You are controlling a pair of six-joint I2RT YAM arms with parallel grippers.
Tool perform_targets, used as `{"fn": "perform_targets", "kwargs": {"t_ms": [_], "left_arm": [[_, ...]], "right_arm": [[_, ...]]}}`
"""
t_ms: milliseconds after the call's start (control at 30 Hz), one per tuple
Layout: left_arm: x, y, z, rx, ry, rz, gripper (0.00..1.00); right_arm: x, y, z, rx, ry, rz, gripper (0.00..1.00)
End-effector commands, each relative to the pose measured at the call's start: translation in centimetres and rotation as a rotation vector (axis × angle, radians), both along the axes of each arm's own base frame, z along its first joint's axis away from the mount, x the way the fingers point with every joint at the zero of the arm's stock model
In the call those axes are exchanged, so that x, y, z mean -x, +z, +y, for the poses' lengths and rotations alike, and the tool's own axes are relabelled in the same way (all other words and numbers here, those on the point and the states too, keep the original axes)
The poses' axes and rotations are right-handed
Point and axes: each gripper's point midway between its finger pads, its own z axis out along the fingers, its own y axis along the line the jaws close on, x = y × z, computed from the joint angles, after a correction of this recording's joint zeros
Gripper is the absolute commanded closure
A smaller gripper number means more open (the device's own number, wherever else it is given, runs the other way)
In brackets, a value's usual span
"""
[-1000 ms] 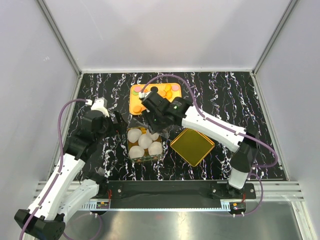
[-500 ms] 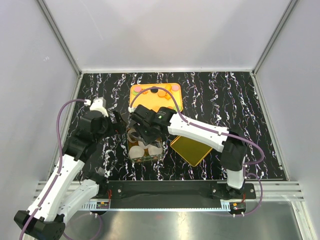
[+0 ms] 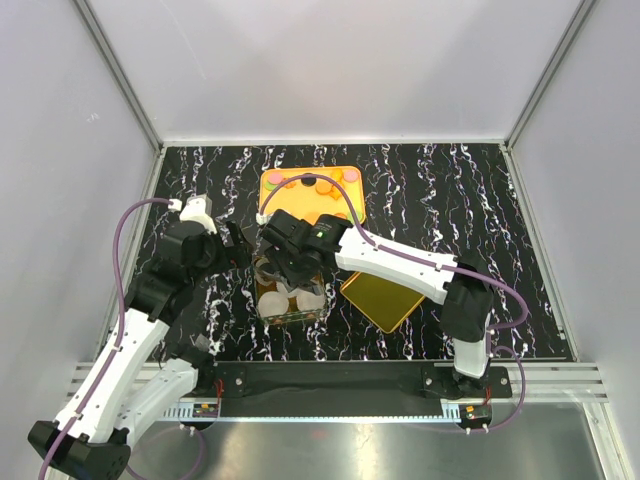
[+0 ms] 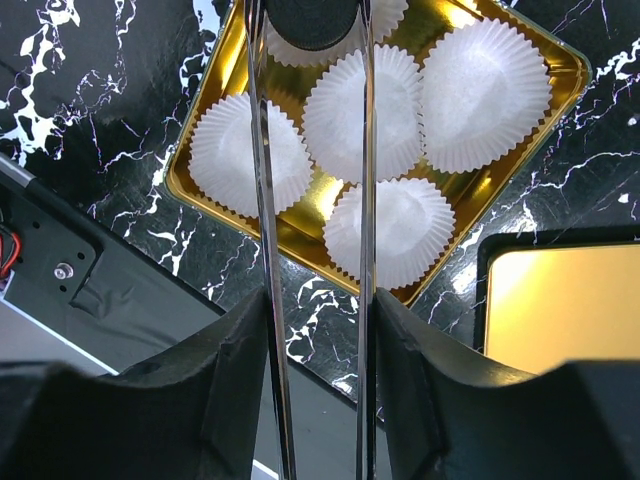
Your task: Pack the cookies
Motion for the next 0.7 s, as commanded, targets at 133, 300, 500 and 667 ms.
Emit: {"fn": "perform_targets", "kwargs": {"t_ms": [133,300,500,667], "left_arm": [[-0.4,1.1,0.3,-0.002,0.011,-0.048,0.01],[-0.4,1.1,0.3,-0.001,0.010,-0.046,0.01],[-0.4,1.0,0.3,-0.003,0.013,-0.045,0.01],[-0.4,1.2,0.3,-0.001,0.013,-0.051,0.01]], "right_arm": [[-0.7,1.1,0.5,-0.012,-0.001,-0.061,0.47],[-0.5,1.2,0.6,-0.014,0.012,-0.057,0.46],[-1.2,3.9,-0.4,-0.027,0.002,-0.107,0.46],[-2.5,7.7,-2.6,-0.089,-0.035,-0.138,0.46]]}}
